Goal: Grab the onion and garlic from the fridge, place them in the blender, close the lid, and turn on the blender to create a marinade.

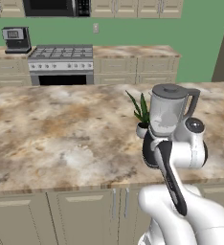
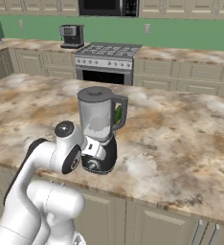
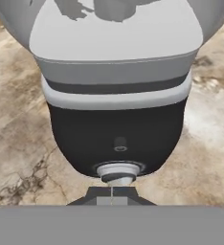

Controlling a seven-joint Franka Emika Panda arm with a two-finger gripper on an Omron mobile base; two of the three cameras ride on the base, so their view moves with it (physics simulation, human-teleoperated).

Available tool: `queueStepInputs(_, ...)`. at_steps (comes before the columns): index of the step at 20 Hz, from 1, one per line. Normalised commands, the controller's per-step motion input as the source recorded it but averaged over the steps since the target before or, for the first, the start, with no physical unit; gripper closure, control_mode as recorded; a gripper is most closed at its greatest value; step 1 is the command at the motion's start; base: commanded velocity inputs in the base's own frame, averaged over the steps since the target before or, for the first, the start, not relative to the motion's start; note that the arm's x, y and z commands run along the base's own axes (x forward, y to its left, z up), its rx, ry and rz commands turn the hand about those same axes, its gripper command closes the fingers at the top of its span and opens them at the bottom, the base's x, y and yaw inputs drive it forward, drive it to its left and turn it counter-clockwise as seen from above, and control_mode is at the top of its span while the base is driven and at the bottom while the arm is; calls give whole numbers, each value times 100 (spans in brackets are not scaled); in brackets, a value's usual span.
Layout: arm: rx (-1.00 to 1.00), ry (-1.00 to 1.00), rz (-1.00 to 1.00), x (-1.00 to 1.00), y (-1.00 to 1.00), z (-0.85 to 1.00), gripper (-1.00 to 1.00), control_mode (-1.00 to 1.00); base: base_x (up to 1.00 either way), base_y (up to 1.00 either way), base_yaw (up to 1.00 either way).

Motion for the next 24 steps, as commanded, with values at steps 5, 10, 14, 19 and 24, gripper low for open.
queueStepInputs(5, 0, -5, 0, 5, -11, -27, 100, -100, 0, 0, 0)
queueStepInputs(10, 0, -5, 0, 7, -14, -14, 100, -100, 0, 0, 0)
queueStepInputs(14, 0, -3, 0, 9, 1, -1, 100, -100, 0, 0, 0)
queueStepInputs(19, -3, -2, 0, 5, 9, -17, 100, -100, 0, 0, 0)
queueStepInputs(24, -4, 0, 0, 3, 3, -23, 100, -100, 0, 0, 0)
